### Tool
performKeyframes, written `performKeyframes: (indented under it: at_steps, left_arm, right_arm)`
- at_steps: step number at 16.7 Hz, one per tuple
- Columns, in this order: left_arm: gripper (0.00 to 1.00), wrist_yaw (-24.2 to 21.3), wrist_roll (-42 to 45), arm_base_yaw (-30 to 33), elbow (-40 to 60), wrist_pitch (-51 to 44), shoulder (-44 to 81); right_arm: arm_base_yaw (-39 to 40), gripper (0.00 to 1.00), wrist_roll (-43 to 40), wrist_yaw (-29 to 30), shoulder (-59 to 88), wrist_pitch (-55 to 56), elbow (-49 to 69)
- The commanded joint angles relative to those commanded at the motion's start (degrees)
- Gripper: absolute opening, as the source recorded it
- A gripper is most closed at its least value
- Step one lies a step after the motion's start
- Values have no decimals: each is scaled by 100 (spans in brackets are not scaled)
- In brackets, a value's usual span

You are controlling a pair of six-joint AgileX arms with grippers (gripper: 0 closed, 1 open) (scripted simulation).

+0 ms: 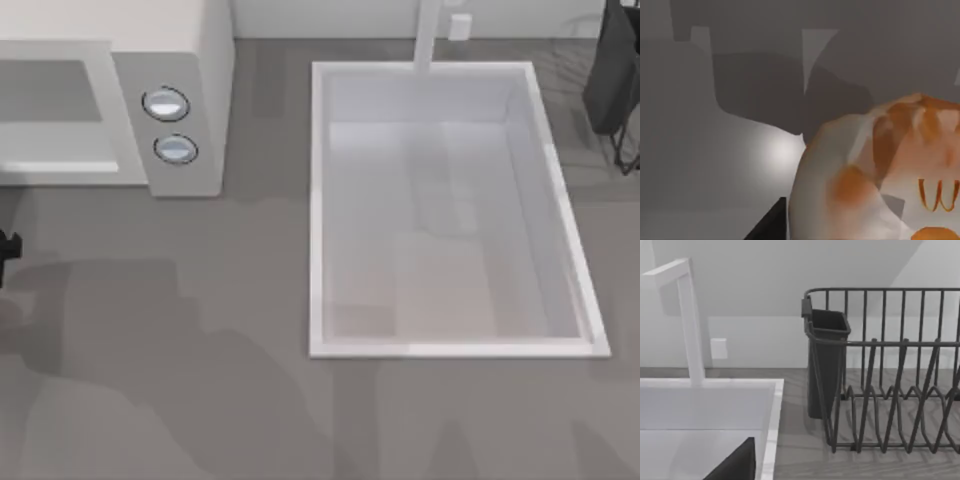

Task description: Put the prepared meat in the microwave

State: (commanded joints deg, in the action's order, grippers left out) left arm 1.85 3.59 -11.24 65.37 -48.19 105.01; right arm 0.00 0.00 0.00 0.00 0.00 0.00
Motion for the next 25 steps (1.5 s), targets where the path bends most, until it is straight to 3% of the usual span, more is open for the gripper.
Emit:
performKeyframes:
  at_steps: [14,20,25]
  left_arm:
    - [0,-192,44,-275,1301,-1712,-257]
    - [0,-191,56,-273,1273,-1639,-244]
    - [0,-370,90,-283,1041,-430,5]
  right_arm:
    - [0,100,0,0,0,0,0]
    - [0,100,0,0,0,0,0]
    - [0,100,0,0,0,0,0]
